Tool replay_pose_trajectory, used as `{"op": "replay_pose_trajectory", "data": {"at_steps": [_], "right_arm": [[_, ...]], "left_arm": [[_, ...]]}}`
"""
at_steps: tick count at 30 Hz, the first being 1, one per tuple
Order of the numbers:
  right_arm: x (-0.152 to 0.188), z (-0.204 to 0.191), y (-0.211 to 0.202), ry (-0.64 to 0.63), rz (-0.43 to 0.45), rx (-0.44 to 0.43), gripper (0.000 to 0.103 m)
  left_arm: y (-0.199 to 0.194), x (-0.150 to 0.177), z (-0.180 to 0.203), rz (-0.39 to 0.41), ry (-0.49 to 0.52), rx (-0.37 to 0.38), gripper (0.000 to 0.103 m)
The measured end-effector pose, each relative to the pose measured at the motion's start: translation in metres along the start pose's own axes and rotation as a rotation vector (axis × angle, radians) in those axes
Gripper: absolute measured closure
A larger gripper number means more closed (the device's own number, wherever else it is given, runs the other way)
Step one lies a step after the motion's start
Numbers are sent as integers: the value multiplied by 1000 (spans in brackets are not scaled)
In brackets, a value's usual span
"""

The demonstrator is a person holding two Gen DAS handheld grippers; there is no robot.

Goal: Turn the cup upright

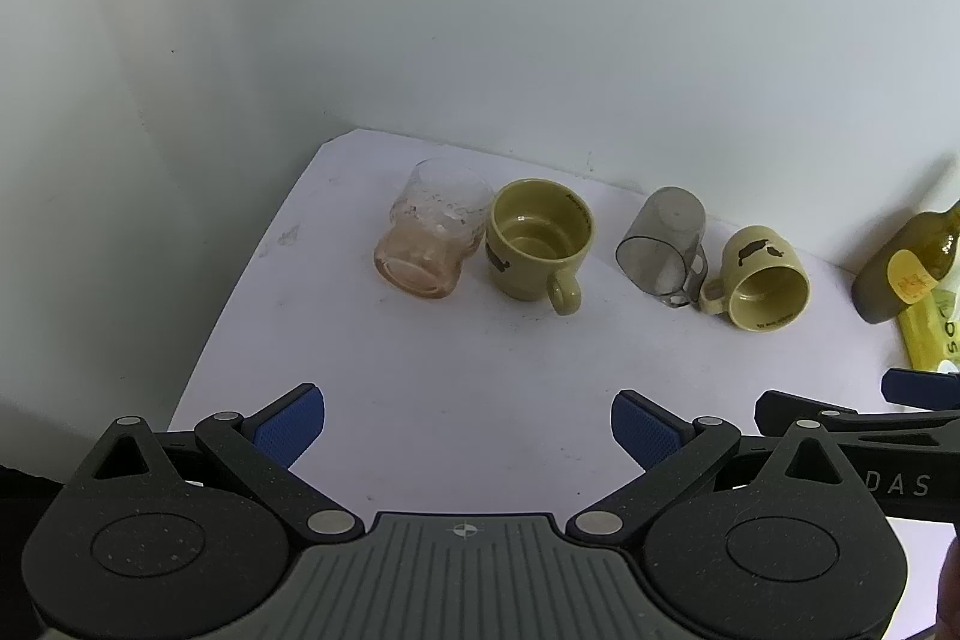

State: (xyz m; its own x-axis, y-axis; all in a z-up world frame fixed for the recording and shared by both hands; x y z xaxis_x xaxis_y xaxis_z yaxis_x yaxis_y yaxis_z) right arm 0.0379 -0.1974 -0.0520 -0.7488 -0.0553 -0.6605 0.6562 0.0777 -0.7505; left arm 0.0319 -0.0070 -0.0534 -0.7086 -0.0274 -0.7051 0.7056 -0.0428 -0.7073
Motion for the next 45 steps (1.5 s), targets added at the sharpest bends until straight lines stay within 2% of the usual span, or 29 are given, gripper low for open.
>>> {"op": "replay_pose_trajectory", "data": {"at_steps": [45], "right_arm": [[-1, -5, -16, 6, 14, -3, 3]], "left_arm": [[-11, -2, -2, 20, 4, 10, 0]]}}
Point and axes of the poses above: each gripper's, at about its wrist camera, not at the fingertips, and y roughly the way its jaws point, z to its right, x to its underside, the point moved 7 cm from there along y, roughly the way its jaws point, and after that the axes turned 13 degrees about z, right-handed, at the moved point
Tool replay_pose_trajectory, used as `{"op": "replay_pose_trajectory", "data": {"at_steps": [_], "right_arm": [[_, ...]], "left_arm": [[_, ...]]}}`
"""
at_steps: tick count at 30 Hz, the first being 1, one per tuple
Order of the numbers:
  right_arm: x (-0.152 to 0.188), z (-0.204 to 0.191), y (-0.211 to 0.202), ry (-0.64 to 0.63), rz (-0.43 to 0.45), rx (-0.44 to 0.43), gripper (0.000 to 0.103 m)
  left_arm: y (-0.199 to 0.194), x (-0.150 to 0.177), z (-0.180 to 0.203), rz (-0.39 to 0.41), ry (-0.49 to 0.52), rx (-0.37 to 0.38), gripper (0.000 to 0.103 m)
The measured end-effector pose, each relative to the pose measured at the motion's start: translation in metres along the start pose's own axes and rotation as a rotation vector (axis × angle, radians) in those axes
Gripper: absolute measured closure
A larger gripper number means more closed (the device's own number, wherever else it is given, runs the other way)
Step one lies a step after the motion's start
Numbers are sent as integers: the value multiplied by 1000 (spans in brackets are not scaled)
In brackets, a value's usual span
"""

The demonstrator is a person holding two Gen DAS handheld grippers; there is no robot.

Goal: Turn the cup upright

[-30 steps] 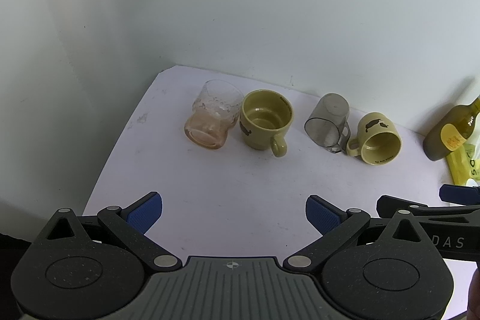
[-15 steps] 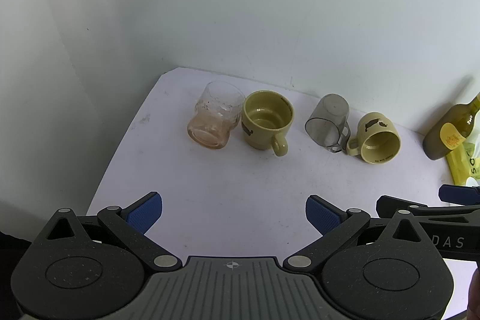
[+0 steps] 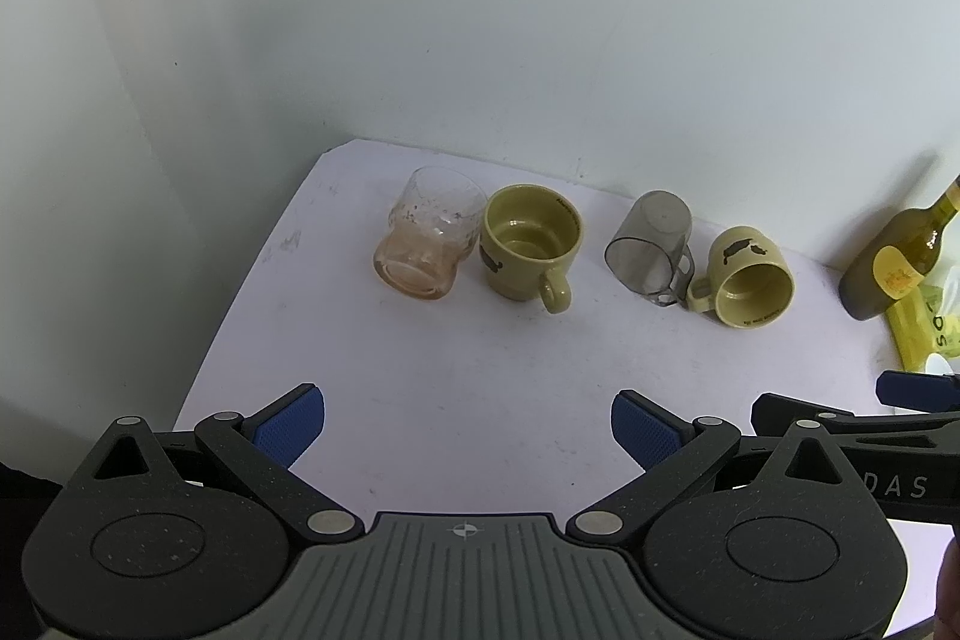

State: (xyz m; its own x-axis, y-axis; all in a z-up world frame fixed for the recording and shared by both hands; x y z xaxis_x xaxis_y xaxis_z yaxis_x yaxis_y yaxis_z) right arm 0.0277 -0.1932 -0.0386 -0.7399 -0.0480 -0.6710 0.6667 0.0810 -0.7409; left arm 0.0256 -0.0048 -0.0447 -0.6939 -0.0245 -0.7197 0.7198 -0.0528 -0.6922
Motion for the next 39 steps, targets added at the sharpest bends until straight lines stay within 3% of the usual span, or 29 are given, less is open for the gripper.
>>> {"op": "replay_pose_trajectory", "data": {"at_steps": [39], "right_arm": [[-2, -2, 3, 1, -3, 1, 3]], "left_arm": [[-3, 0, 3, 8, -1, 8, 0]]}}
Point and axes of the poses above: each gripper's, at about its wrist camera, not at the fingertips, and y roughly the way its jaws point, z to its right, x to its underside, the point moved 7 cm from there along y, roughly the way its jaws point, and after that the axes turned 13 degrees about z, right-handed, at the moved point
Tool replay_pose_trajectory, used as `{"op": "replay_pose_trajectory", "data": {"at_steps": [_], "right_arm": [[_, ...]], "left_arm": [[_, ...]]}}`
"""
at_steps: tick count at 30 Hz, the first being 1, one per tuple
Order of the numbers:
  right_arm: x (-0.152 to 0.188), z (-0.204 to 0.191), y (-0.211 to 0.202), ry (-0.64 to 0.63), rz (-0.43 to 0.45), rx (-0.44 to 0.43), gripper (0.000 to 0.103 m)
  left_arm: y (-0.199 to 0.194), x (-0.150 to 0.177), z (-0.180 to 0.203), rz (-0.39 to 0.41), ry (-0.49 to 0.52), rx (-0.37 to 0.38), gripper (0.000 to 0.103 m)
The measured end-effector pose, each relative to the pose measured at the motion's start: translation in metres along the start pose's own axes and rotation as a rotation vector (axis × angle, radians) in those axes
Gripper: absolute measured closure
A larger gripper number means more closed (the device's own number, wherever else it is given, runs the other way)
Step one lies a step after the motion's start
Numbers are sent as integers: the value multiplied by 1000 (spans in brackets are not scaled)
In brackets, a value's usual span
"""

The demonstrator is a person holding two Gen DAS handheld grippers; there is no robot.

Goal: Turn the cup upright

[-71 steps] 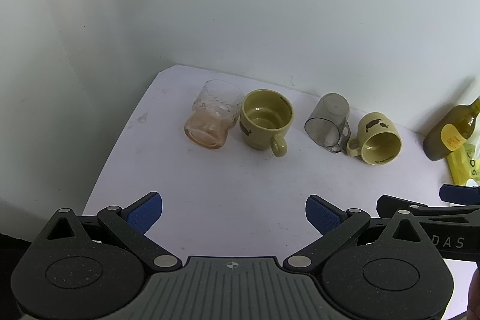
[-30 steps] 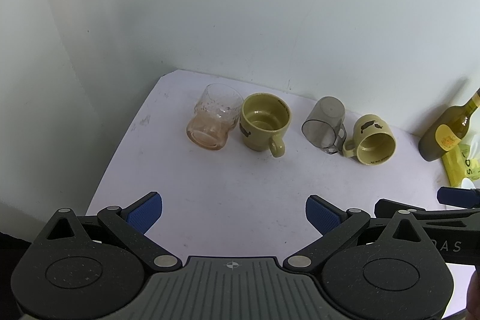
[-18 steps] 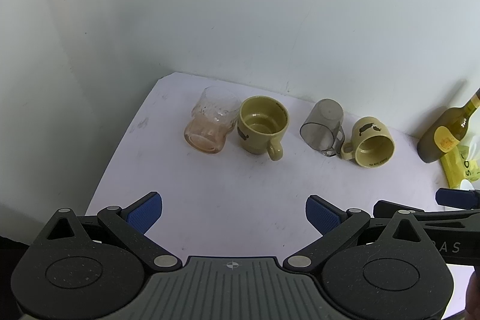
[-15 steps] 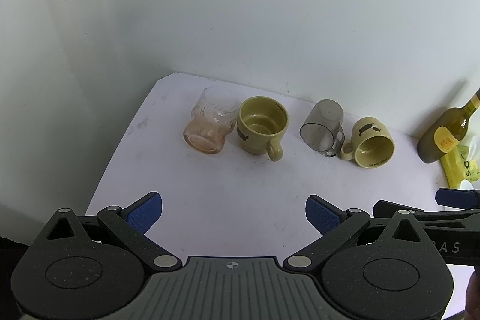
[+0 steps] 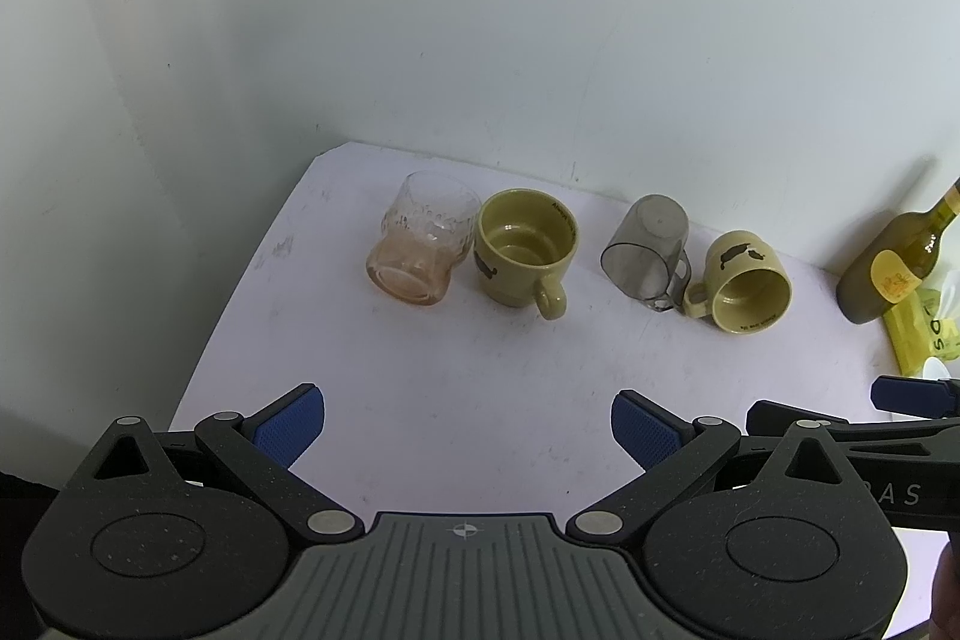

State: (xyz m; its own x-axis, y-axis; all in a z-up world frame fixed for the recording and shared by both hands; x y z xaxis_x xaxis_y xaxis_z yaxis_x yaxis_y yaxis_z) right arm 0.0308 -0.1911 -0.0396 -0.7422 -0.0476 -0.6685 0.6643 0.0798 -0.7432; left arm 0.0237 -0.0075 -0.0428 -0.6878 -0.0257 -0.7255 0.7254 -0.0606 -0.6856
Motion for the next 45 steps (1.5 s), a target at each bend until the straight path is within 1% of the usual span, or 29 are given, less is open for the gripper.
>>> {"op": "replay_pose_trajectory", "data": {"at_steps": [20, 28, 36, 40, 42, 45], "right_arm": [[2, -3, -3, -11, -6, -6, 3], [6, 1, -7, -60, 1, 31, 3], [16, 20, -8, -34, -19, 14, 3], [19, 29, -8, -20, -15, -6, 3], [21, 37, -7, -10, -12, -27, 2], [23, 51, -4, 7, -15, -45, 2]], "left_arm": [[-1, 4, -8, -7, -8, -8, 0], [-4, 16, -3, -31, -21, 14, 0], [-4, 25, 16, -45, 1, 26, 0], [-7, 24, 27, -26, 14, 31, 0], [-7, 24, 31, -20, 14, 23, 0], [-7, 25, 44, -3, 38, -8, 0]]}}
Point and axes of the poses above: each gripper's, at about its wrist camera, not at the fingertips, and y roughly the way its jaws point, z to its right, x to its underside, the point moved 7 cm from there along y, roughly the way its jaws point, and after that the axes turned 13 degrees about z, right-handed, at the moved point
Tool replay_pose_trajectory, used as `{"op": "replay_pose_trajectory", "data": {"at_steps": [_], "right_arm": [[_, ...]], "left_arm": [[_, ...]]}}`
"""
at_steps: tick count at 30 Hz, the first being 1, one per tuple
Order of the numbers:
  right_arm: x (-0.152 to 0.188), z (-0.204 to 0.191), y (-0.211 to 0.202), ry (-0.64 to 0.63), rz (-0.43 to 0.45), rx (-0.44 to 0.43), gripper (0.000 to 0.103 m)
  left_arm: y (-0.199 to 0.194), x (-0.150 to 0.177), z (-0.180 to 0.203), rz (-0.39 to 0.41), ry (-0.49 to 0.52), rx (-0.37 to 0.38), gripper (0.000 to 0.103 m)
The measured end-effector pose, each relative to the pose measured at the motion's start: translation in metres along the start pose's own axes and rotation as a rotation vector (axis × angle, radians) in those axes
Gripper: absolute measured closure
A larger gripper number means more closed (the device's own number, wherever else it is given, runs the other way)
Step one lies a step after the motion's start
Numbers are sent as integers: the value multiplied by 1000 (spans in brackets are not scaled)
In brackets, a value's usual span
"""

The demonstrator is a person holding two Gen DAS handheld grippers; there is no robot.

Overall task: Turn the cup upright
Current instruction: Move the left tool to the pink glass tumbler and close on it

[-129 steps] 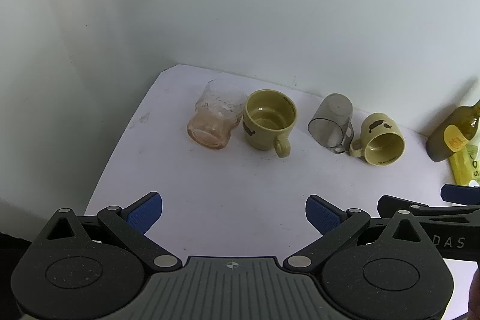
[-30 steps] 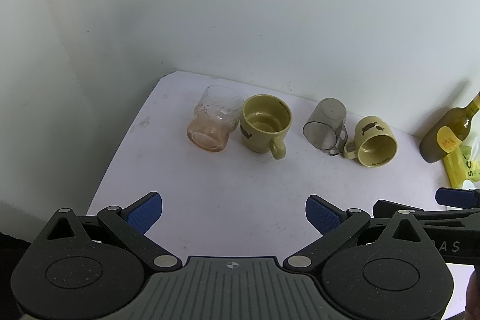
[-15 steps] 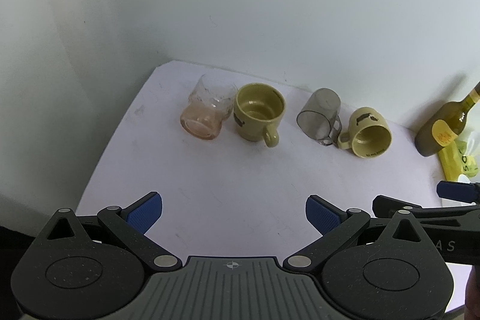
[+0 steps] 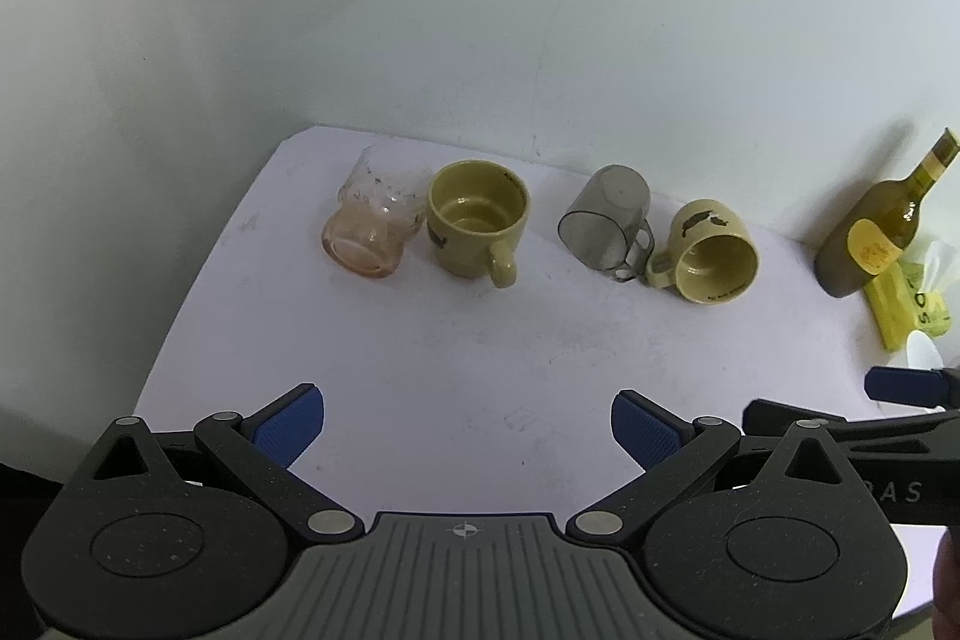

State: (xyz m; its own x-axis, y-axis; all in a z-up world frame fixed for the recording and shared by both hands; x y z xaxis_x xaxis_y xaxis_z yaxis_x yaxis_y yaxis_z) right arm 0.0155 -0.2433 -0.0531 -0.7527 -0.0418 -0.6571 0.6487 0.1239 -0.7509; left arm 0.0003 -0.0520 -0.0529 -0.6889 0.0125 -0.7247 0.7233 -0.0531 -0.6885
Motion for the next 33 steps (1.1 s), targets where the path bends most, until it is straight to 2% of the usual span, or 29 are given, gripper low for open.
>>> {"op": "replay_pose_trajectory", "data": {"at_steps": [4, 6, 10, 15, 16, 19, 21, 23, 25, 27, 29, 31, 33], "right_arm": [[2, 21, 4, 24, -5, -19, 2], [3, 28, 5, 23, -6, -29, 2], [9, 34, 7, 5, -3, -41, 0], [10, 32, 10, -39, 61, -37, 0], [9, 27, 10, -77, 110, -42, 0], [0, 13, 13, -121, 158, -50, 0], [-7, 6, 15, -101, 138, -45, 0], [-18, -2, 16, -24, 95, -11, 0], [-25, -9, 11, 33, 113, 11, 0], [-25, -17, 10, 2, 140, 53, 1], [-24, -23, 12, -48, 127, 106, 5], [-24, -26, 12, -25, 120, 158, 6], [-23, -27, 10, 14, 121, 163, 6]], "left_arm": [[0, 1, 17, 38, -31, 2, 0], [3, 4, 20, 19, -57, -7, 0], [2, 7, 18, 45, -90, -75, 0], [4, 2, 1, 56, -73, -125, 0], [7, -1, -6, 57, -60, -117, 0], [19, -7, -23, 55, -23, -87, 0], [27, -10, -31, 61, 10, -71, 0], [44, -13, -45, 52, 39, -52, 0], [58, -15, -53, 40, 53, -38, 0], [73, -15, -62, 28, 60, -12, 0], [84, -16, -68, 19, 61, 12, 0], [94, -16, -74, -2, 72, 25, 0], [100, -16, -78, 1, 84, 36, 0]]}}
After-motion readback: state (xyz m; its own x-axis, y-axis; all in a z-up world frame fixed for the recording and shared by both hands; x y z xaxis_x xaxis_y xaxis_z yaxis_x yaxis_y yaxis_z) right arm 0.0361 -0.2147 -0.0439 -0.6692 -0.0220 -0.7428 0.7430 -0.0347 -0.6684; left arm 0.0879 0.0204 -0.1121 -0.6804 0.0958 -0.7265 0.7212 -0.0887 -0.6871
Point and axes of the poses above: each gripper's, at about its wrist camera, not at the fingertips, and y roughly the way its jaws point, z to its right, x to its underside, the point moved 7 cm from there along y, roughly the way its jaws point, and after that the axes turned 13 degrees about z, right-handed, at the moved point
